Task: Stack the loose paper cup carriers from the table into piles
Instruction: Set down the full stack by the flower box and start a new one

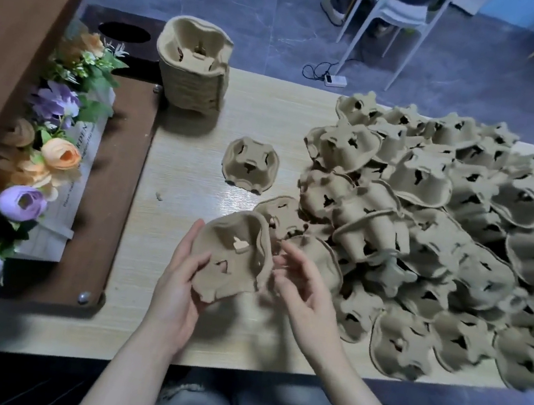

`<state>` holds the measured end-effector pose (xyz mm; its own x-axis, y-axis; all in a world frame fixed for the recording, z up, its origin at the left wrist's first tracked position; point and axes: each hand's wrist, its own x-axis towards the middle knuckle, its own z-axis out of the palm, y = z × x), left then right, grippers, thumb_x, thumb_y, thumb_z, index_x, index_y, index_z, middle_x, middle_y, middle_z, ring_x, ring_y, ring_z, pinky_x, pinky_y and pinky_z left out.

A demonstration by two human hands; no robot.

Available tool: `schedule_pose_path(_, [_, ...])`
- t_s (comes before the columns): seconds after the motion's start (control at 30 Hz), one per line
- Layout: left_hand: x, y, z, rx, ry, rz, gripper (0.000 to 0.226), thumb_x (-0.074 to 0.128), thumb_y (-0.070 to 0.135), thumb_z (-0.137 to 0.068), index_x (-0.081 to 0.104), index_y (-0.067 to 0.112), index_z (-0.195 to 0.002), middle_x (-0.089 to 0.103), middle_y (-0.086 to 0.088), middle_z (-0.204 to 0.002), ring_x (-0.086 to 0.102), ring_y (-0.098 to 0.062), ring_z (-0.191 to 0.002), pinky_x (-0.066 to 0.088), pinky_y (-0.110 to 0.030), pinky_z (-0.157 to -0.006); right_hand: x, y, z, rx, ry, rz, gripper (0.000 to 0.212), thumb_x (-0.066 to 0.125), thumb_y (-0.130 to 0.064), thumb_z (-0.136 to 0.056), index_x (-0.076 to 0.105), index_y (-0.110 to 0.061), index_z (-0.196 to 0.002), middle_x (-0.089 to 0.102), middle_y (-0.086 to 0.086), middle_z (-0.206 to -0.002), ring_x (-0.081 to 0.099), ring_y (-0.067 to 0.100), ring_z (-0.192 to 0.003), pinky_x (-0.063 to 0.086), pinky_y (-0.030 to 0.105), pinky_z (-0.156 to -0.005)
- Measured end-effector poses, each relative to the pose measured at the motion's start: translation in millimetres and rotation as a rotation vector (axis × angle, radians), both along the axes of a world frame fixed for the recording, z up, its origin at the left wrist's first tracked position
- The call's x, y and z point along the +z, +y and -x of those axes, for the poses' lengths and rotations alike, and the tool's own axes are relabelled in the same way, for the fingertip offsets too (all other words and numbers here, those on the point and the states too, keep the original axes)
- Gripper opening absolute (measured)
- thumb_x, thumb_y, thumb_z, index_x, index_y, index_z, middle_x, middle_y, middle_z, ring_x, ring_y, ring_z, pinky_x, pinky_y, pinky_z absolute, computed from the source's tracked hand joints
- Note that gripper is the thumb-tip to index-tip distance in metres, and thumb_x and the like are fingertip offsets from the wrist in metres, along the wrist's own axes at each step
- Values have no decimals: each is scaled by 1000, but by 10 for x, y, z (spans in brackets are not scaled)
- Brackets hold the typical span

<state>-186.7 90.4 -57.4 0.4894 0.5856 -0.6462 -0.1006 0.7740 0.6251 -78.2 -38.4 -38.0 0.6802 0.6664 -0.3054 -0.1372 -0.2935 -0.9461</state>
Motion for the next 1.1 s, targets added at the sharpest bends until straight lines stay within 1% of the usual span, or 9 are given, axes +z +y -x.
schedule_pose_path(0.13, [62,-65,-32,-52,74,-190,49,51,7,-96,52,37,-136,70,15,-115,69,1,-92,55,-19,-67,72,-121,1,-72,23,-23,45,71,-30,-82,60,-25,-125,66,-5,-101,57,12,-84,47,32,-80])
schedule_pose_path(0.3, [160,-238,-129,-78,47,-256,50,51,8,-98,44,29,-143,61,17,-123,67,8,-91,54,-12,-69,44,-156,44,-45,-6,-13,39,70,-4,-87,63,-30,-115,60,-12,-70,51,14,-70,47,39,-72])
schedule_pose_path(0.4, [237,-333,-192,-89,4,-266,45,49,19,-99,45,34,-141,62,26,-118,65,12,-96,52,-10,-68,68,-206,-13,-63,25,-41,32,67,-8,-88,68,-34,-107,57,-2,-71,47,19,-69,44,41,-67])
schedule_pose_path(0.53, [359,-433,-342,-86,-68,-264,44,43,33,-98,46,36,-141,62,17,-132,61,-1,-117,53,-21,-86,211,-314,-180,-39,65,-76,22,70,-27,-88,68,-34,-108,62,9,-78,50,22,-68,43,42,-64])
schedule_pose_path(0.67, [451,-486,-580,-43,-121,-221,40,42,30,-100,49,33,-140,67,15,-124,63,-4,-114,54,-27,-90,478,-504,-553,-89,-251,-55,34,64,-30,-87,65,-23,-121,67,1,-108,62,15,-87,50,24,-78])
schedule_pose_path(0.77, [478,-483,-692,-22,-119,-198,40,41,29,-102,50,31,-141,69,16,-120,64,-4,-113,49,-33,-98,589,-596,-993,-115,-535,6,33,67,-23,-88,64,-20,-121,59,-5,-114,57,10,-79,47,14,-74])
schedule_pose_path(0.9, [457,-481,-770,-31,-97,-180,37,42,30,-102,55,29,-136,64,8,-132,56,-12,-126,40,-38,-109,555,-630,-1604,46,-739,204,31,66,-13,-91,63,-26,-118,52,-15,-114,53,2,-71,41,16,-69])
schedule_pose_path(1.0, [505,-508,-819,-56,-57,-188,34,42,31,-102,62,24,-130,67,2,-127,59,-16,-123,43,-40,-106,516,-620,-1854,198,-749,388,25,63,-14,-91,65,-29,-111,53,-13,-107,52,-9,-69,37,21,-70])
schedule_pose_path(1.1, [560,-539,-863,-57,-15,-206,34,46,34,-99,66,21,-124,71,-2,-120,63,-20,-118,46,-44,-103,501,-616,-1904,246,-792,442,15,66,-19,-88,65,-32,-96,58,-16,-97,53,-3,-74,40,25,-74])
